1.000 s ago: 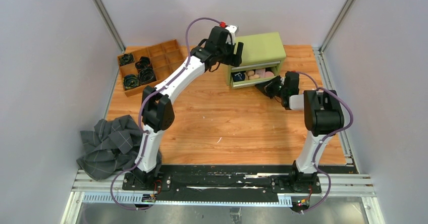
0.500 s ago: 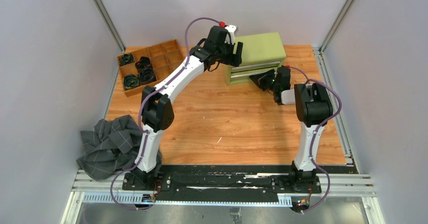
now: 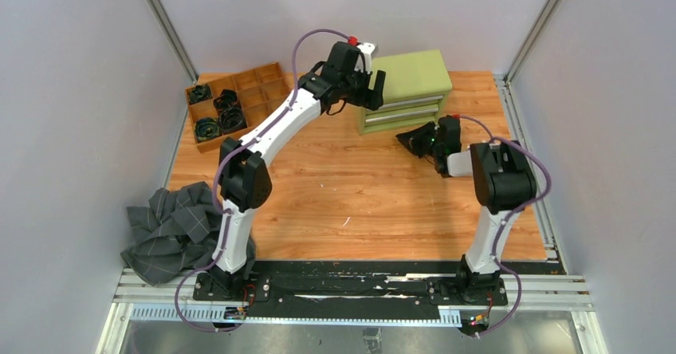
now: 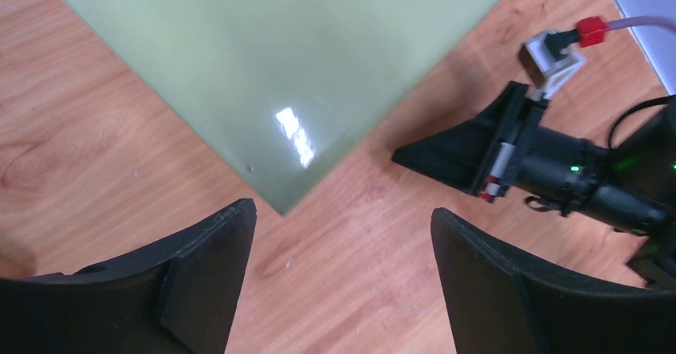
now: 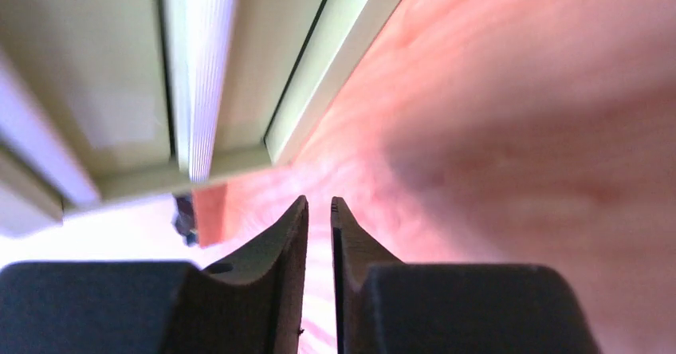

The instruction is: Organize the makeup

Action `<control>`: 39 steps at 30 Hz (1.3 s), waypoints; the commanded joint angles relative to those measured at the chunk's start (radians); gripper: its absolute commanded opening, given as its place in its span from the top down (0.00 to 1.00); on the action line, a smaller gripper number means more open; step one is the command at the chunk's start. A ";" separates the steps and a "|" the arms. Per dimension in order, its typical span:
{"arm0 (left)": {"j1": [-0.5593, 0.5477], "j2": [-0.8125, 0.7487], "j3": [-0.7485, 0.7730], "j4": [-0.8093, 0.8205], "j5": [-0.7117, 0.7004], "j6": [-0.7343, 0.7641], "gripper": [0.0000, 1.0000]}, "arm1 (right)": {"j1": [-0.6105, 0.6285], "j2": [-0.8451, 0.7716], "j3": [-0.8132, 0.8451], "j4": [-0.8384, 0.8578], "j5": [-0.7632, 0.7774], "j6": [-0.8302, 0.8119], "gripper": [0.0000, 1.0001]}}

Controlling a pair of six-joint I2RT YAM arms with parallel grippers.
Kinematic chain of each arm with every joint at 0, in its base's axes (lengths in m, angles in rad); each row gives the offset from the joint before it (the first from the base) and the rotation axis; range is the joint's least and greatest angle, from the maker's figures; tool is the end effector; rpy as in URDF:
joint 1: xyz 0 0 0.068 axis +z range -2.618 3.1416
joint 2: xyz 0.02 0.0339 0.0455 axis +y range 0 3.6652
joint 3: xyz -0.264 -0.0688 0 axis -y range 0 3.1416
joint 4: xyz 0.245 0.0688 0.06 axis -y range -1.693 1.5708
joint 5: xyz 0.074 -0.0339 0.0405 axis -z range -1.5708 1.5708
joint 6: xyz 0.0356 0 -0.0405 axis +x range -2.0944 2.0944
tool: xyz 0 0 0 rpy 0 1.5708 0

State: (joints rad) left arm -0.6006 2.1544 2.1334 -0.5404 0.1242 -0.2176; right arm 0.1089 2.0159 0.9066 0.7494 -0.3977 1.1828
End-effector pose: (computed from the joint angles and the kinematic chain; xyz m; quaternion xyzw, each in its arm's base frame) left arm 0.4135 -0.2886 0.3304 0.1957 0.8520 -0.2418 0.4212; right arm 0.3926 0.0568 0.1215 0.3157 0.7501 0.4655 0.3478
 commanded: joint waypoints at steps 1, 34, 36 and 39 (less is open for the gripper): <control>-0.011 -0.148 -0.029 -0.054 -0.025 0.035 0.14 | 0.011 -0.292 -0.117 -0.157 0.036 -0.237 0.81; -0.010 -1.210 -1.186 -0.072 -0.443 -0.103 0.02 | 0.015 -1.392 0.156 -1.480 1.014 -0.910 0.28; -0.010 -1.241 -1.184 -0.085 -0.491 -0.113 0.02 | 0.015 -1.390 0.168 -1.490 1.017 -0.914 0.28; -0.010 -1.285 -1.189 -0.078 -0.497 -0.097 0.02 | 0.014 -1.385 0.181 -1.493 1.014 -0.910 0.28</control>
State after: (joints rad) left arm -0.6106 0.9218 0.9497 -0.6212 -0.3038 -0.2939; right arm 0.1131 0.6292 1.0760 -0.7189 0.5770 0.2939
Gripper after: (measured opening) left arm 0.980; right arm 0.716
